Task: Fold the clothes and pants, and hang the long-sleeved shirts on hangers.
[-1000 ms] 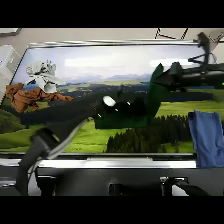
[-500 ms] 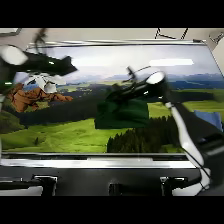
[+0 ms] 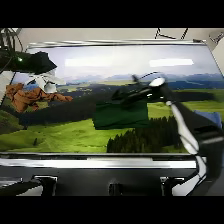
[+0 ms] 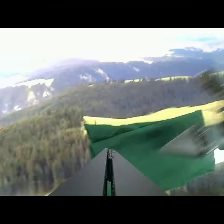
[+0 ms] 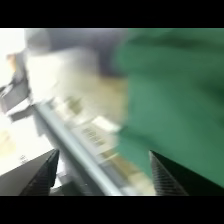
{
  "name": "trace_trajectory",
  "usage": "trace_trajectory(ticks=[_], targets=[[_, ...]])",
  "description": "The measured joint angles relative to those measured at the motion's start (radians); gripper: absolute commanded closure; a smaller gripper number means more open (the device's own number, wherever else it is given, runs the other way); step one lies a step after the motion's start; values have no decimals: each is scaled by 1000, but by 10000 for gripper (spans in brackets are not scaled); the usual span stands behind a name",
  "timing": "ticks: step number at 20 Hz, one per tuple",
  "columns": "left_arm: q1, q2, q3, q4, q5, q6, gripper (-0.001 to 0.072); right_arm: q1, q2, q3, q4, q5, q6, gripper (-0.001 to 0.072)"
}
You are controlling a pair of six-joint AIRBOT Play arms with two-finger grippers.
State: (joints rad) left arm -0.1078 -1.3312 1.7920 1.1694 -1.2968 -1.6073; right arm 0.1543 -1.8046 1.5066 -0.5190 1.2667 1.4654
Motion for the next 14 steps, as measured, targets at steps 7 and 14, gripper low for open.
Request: trace_trajectory(ticks=[7,14], targets=[[0,7,0,24,-28,8,686,-304,63,-113,-413,136,72,44],[-14,7,0,27,-56,1,686,-255,23,-238,-281,-58,-72,662]])
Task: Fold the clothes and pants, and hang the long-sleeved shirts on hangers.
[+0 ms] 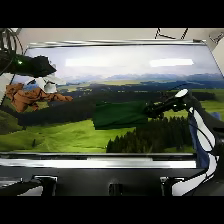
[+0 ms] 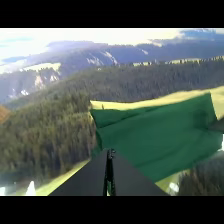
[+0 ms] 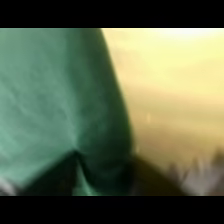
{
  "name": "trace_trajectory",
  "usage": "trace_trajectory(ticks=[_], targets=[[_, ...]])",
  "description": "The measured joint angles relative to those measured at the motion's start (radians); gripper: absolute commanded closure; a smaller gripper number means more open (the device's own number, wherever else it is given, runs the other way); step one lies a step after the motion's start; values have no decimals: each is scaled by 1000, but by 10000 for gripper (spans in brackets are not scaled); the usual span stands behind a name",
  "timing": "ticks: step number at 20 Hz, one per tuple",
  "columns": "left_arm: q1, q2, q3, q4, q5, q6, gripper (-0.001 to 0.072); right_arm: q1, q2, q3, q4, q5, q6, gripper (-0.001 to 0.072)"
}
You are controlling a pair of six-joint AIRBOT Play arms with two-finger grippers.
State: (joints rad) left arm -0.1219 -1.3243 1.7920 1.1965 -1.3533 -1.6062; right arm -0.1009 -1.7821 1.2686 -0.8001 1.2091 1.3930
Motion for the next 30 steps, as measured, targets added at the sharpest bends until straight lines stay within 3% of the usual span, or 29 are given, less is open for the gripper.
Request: trace_trajectory(ticks=[4,7,13,21,26,30], targets=[[-12,0,0,0,-6,-2,686,-11,12,69,87,8,-95,663],[-15,0,0,0,-7,-1,686,-95,57,190,102,72,-111,663],[-16,0,0,1,-8,35,686,-389,209,411,1,197,34,663],[-16,0,0,1,-9,101,686,-765,349,473,-94,235,270,663],[-16,0,0,1,-9,114,686,-910,371,478,-129,357,356,663],[-17,0,0,1,-9,118,685,-952,383,458,-249,467,389,663]])
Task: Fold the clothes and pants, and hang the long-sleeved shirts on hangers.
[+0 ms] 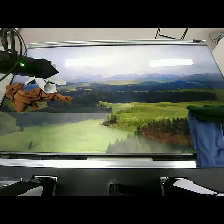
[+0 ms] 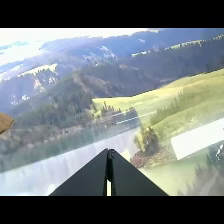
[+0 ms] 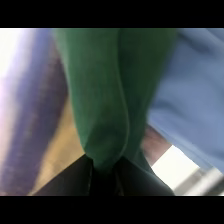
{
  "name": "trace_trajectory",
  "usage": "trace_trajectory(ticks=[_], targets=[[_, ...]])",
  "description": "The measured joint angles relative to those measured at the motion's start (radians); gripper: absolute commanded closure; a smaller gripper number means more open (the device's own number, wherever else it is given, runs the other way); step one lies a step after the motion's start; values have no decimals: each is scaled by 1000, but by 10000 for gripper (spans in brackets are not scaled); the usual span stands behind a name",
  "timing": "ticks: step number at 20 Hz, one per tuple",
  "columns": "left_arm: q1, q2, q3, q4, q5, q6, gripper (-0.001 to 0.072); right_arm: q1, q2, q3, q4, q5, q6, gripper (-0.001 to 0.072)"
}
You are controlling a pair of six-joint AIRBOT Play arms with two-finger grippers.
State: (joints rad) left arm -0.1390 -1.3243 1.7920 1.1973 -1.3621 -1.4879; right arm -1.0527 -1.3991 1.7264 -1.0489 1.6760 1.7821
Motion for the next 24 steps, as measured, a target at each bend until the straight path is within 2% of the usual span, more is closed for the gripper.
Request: trace_trajectory(ticks=[4,9,10,11,12,13,15,18,21,24], targets=[[-2,0,0,0,0,0,685,-11,46,-156,-179,55,2,662],[-7,0,0,-1,-1,0,685,-14,119,-457,-385,-14,-9,659],[-9,0,0,-1,-2,0,685,-14,126,-509,-409,-39,-13,608],[-12,0,0,-1,-2,0,685,-14,130,-549,-426,-59,-14,380],[-14,0,0,-3,-3,0,685,-14,134,-582,-448,-70,-21,103],[-16,0,0,-3,-3,-1,686,-14,137,-602,-470,-84,-35,14],[-18,0,0,-3,-4,-4,686,-14,140,-603,-481,-117,-70,13],[-19,0,18,-20,14,-5,687,-6,141,-482,-447,-210,-123,21],[-31,0,52,-25,156,-13,688,87,142,-284,-333,-390,-183,25],[-63,-21,68,161,279,-121,686,303,141,-159,-262,-533,-229,32]])
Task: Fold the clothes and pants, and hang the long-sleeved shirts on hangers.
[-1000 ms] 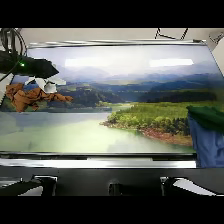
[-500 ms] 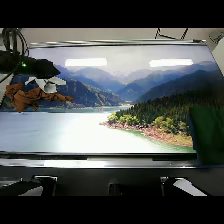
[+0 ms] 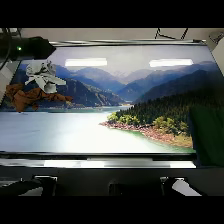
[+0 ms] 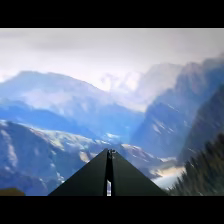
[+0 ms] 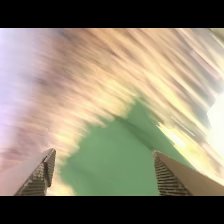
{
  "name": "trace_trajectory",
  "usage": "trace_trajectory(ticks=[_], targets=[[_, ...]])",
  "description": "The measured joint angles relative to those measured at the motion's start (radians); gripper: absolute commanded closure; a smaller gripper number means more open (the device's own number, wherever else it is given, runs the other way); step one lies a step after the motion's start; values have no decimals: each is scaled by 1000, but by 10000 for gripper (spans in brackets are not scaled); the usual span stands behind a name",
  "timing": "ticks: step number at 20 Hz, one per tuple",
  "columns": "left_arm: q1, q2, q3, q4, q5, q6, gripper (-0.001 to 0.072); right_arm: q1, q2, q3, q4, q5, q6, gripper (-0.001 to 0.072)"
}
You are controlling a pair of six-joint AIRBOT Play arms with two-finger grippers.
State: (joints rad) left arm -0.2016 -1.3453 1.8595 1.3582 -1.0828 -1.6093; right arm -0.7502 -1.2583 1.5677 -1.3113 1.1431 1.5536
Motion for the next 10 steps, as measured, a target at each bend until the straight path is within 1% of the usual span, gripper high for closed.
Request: trace_trajectory(ticks=[1,2,3,5,6,7,8,10], targets=[[-8,-21,2,91,-7,-51,595,87,-9,19,3,-19,-2,42],[-13,-45,4,157,-41,-86,237,180,-29,33,2,-14,7,42],[-15,-75,5,201,-101,-114,-11,265,-60,43,-1,18,23,42],[-16,-150,-19,238,-283,-139,-1,404,-138,54,0,124,47,42],[-18,-172,-48,241,-353,-138,-1,458,-176,56,3,181,55,42],[-26,-179,-92,241,-394,-140,-1,509,-211,56,5,234,60,42],[-35,-174,-142,237,-403,-150,-1,547,-234,56,11,270,63,42],[-60,-138,-254,235,-355,-185,-1,600,-264,56,11,304,83,40]])
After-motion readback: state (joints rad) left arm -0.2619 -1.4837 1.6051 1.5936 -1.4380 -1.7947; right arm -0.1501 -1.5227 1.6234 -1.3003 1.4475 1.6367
